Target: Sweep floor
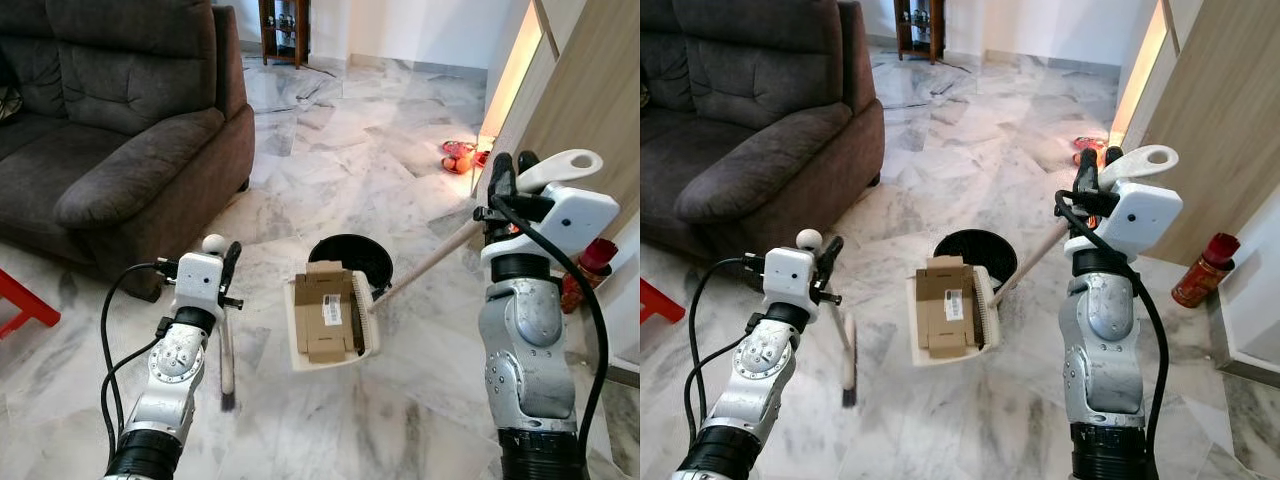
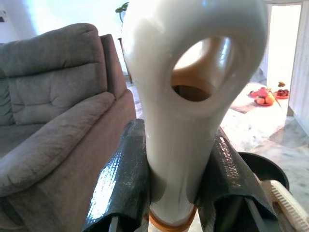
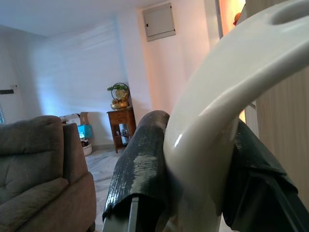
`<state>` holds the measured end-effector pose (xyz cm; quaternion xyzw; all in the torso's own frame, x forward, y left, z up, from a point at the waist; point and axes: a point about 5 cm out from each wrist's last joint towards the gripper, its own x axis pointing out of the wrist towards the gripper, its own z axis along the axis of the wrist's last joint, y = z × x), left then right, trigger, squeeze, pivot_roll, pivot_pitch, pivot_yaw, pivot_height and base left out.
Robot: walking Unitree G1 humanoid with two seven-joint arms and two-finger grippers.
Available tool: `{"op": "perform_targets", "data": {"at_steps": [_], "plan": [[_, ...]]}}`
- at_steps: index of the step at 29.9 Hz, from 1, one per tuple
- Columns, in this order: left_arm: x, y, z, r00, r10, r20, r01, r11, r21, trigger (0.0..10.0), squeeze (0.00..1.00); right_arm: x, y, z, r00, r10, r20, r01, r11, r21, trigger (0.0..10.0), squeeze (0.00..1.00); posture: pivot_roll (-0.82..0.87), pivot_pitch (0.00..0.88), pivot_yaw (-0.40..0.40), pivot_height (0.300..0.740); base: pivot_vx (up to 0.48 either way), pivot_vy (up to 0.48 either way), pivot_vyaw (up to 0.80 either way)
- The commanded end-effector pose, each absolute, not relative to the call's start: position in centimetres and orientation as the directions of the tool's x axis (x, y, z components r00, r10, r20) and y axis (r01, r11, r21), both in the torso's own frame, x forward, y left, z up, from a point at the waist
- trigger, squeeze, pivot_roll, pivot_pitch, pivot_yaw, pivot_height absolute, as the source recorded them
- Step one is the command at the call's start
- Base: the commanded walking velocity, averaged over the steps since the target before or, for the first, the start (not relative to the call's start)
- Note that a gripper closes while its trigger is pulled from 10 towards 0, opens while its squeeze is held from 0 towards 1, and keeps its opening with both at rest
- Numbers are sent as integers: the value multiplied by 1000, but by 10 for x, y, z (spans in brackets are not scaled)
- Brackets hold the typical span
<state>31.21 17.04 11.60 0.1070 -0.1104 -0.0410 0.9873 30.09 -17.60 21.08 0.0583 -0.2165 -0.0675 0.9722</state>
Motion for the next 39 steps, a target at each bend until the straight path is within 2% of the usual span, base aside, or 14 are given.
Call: {"op": "perform_targets", "data": {"at_steps": [1,39], "plan": [[313,171,131,952,-110,285,39,969,242,10000,0,300,-173,226,860,-153,486,84,983,162,10000,0,23,0,-4,740,270,0,0],[312,169,132,951,-107,291,35,969,243,10000,0,303,-160,232,852,-123,508,24,980,197,10000,0,29,0,-6,740,281,0,0]]}}
